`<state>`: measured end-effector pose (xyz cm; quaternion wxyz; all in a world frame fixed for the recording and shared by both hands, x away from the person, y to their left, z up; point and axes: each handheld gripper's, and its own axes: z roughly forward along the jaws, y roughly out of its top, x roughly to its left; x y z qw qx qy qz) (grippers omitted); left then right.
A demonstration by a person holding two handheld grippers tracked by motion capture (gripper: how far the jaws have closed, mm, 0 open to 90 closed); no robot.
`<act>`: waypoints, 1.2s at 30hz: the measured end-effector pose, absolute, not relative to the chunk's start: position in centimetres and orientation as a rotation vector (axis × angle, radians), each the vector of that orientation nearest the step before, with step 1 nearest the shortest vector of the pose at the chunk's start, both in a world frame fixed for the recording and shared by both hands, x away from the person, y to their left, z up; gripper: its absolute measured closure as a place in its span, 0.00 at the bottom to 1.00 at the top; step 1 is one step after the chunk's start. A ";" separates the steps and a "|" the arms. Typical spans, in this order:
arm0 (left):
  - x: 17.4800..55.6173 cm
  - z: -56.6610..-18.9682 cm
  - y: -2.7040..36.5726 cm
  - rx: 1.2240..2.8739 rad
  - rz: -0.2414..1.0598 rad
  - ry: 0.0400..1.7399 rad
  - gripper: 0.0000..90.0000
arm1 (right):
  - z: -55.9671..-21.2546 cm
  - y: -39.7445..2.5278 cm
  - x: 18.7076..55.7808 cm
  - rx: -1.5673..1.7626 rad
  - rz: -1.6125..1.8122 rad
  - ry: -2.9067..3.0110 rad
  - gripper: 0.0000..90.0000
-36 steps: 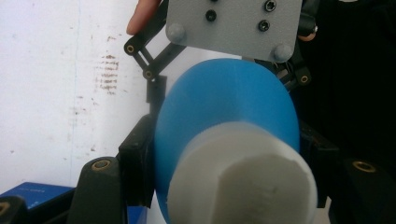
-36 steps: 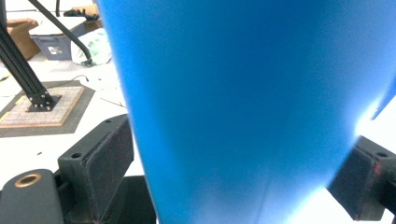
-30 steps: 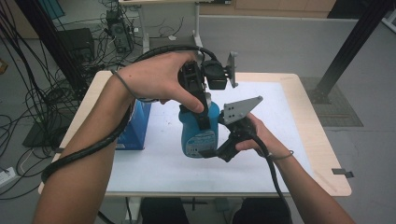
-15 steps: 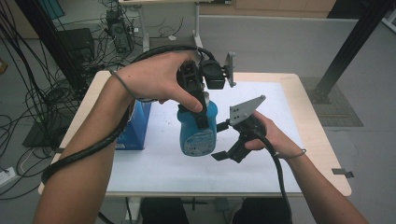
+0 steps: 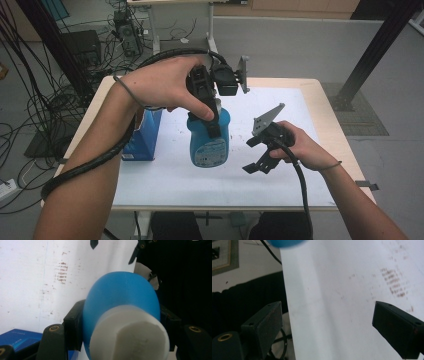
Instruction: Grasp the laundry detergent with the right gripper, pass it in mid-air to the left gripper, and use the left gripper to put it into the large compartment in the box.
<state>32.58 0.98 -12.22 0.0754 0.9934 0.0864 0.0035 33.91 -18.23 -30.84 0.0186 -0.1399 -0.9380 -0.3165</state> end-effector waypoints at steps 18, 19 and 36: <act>32.5 -12.0 1.9 2.975 0.028 0.300 0.42 | -32.5 -22.5 35.4 -0.690 -0.595 -3.045 0.10; 32.5 -12.0 1.9 2.970 0.029 0.307 0.42 | -32.6 -22.6 35.4 -0.719 -0.575 -3.047 0.10; 33.2 -12.5 3.0 2.939 0.049 0.391 0.42 | -33.1 -23.7 37.3 -0.891 -0.373 -3.057 0.11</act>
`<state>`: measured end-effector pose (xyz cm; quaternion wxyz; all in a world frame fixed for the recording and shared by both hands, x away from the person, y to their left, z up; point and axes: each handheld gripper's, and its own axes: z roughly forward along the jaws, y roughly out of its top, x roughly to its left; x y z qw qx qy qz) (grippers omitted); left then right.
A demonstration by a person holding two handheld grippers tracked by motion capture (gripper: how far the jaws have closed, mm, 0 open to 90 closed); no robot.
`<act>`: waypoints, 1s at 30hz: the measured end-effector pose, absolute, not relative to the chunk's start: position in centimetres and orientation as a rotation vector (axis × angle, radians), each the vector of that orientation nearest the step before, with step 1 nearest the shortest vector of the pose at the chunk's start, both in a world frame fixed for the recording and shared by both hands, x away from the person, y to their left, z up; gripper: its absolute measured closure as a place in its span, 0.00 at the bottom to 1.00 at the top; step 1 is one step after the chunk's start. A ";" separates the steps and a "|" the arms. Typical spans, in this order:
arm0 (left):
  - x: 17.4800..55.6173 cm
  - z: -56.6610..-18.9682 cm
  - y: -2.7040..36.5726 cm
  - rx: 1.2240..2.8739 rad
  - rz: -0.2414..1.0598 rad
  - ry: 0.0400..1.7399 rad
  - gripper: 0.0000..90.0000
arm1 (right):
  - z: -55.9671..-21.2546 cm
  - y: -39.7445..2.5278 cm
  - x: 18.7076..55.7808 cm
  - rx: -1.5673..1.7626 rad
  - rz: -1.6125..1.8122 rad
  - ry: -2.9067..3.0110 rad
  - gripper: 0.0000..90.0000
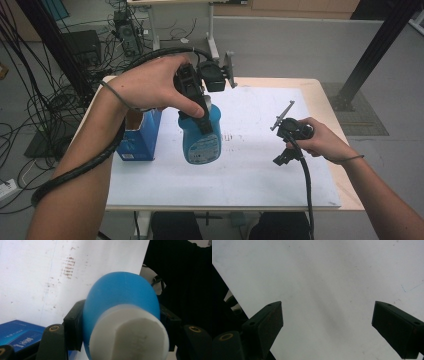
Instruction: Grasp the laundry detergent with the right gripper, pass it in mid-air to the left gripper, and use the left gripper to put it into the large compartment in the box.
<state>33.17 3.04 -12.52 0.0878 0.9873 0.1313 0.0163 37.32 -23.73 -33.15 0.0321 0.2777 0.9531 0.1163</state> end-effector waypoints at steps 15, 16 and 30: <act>35.7 -12.6 4.2 2.888 0.160 0.587 0.42 | -33.8 -24.0 37.5 0.851 0.390 2.943 0.11; 35.8 -12.6 4.3 2.885 0.164 0.601 0.42 | -33.9 -23.9 37.5 0.850 0.392 2.942 0.12; 38.9 -10.1 5.9 2.733 0.230 1.034 0.42 | -34.6 -24.2 38.0 0.882 0.413 2.933 0.11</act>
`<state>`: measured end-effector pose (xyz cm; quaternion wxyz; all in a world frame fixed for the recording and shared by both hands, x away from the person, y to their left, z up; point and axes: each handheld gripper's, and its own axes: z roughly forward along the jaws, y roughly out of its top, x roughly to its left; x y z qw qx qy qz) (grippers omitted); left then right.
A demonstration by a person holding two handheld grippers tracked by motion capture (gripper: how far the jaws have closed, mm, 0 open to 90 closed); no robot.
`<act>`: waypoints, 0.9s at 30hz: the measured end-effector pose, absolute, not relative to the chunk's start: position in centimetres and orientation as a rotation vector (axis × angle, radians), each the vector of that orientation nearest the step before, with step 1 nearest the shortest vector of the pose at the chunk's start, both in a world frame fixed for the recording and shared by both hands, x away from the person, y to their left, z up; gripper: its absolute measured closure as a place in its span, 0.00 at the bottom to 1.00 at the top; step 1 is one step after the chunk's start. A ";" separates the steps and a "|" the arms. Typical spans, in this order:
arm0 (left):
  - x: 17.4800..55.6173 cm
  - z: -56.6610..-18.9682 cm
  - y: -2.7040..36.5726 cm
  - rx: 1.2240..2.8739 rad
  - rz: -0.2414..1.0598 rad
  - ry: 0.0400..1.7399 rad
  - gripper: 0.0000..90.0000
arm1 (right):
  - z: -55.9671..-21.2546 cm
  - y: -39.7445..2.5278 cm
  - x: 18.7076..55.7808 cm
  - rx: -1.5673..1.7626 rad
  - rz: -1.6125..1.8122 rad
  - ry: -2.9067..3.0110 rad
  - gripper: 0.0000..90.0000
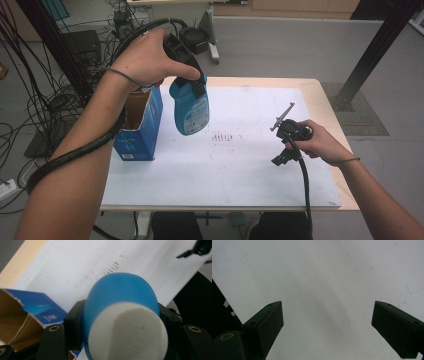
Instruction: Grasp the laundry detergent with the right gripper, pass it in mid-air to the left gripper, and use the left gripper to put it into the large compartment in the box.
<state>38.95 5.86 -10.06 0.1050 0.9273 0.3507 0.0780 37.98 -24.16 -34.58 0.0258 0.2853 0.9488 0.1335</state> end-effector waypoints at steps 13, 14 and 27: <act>41.0 -8.3 9.2 2.582 0.271 1.367 0.42 | -34.8 -24.1 38.1 0.907 0.426 2.926 0.11; 41.2 -8.2 9.6 2.554 0.268 1.407 0.42 | -34.8 -24.1 38.1 0.910 0.428 2.926 0.11; 42.4 -6.4 15.0 2.416 0.348 1.626 0.42 | -35.3 -23.6 38.2 0.899 0.411 2.946 0.10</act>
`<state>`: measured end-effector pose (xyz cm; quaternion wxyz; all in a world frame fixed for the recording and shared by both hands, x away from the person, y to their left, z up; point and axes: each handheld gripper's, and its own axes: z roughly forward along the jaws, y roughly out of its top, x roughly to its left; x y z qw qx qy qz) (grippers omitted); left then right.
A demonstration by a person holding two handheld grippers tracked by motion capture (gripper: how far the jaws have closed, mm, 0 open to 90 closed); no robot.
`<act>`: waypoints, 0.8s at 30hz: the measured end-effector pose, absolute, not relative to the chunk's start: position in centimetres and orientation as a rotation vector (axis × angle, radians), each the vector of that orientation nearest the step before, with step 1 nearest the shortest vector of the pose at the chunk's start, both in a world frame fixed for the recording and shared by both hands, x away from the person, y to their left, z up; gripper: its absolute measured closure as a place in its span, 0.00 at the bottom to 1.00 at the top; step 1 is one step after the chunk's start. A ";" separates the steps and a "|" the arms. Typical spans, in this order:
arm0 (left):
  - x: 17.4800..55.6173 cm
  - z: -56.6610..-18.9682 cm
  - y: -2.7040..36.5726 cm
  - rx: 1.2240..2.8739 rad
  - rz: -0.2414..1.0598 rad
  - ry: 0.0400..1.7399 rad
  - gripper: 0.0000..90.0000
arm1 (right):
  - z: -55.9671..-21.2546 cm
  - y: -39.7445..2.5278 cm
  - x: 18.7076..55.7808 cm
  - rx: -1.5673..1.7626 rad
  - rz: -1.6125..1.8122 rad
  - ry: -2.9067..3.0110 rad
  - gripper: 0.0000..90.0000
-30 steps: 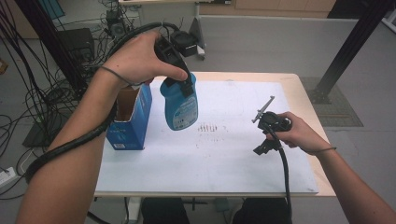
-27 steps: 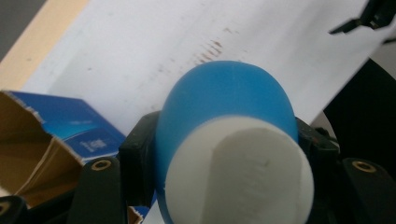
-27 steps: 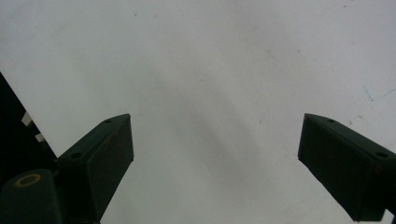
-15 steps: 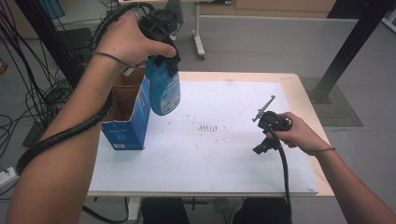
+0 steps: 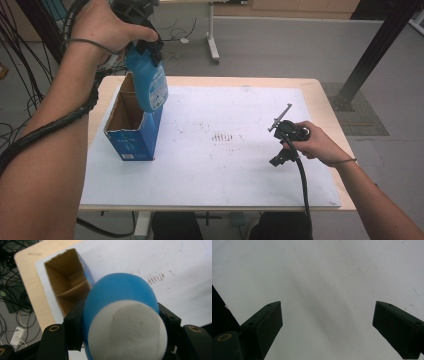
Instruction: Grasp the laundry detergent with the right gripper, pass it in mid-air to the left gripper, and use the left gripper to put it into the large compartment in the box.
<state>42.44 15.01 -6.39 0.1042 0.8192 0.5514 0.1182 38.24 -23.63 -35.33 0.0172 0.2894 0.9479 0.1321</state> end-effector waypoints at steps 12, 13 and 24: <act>43.4 -6.4 19.2 2.262 0.388 1.851 0.42 | -35.5 -23.4 38.4 0.896 0.391 2.959 0.09; 43.5 -6.5 19.4 2.254 0.393 1.867 0.42 | -35.5 -23.4 38.4 0.897 0.393 2.958 0.09; 44.1 -7.9 21.3 2.181 0.402 1.966 0.42 | -35.6 -23.2 38.3 0.888 0.385 2.964 0.09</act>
